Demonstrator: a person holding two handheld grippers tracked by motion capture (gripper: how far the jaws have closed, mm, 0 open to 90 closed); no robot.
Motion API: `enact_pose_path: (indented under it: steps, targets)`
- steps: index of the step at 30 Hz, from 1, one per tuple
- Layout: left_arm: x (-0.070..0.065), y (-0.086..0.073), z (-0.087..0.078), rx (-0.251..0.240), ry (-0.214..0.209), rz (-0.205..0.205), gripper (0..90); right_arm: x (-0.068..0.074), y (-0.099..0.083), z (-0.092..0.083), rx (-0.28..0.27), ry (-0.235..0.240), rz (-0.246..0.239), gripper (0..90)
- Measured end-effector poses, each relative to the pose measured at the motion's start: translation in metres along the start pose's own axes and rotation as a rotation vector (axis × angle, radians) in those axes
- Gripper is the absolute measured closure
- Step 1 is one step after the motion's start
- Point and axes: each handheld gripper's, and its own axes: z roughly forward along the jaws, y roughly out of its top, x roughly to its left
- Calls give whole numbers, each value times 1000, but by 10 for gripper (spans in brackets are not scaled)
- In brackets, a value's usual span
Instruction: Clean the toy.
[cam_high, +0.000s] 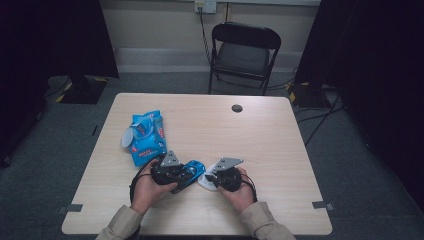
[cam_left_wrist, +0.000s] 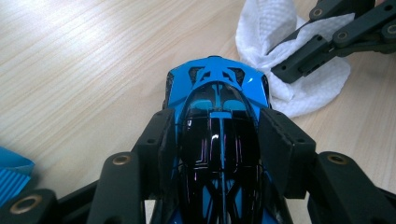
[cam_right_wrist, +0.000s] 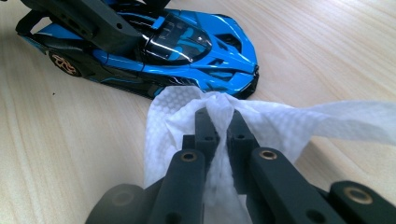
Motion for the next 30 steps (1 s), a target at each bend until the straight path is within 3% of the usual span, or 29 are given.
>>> enact_pose_path:
  steps: [9, 18, 23, 30]
  targets:
    - [0, 0, 0, 0, 1, -1, 479, 4, 1, 1, 4, 15, -4, 867]
    - [0, 0, 0, 3, 2, 0, 479, 21, 6, 8, 7, 51, -39, 867]
    - [0, 0, 0, 3, 2, -1, 480, 22, 6, 8, 8, 65, -21, 867]
    - [-1, 1, 0, 7, 3, -4, 479, 35, 11, 15, 7, 97, -46, 868]
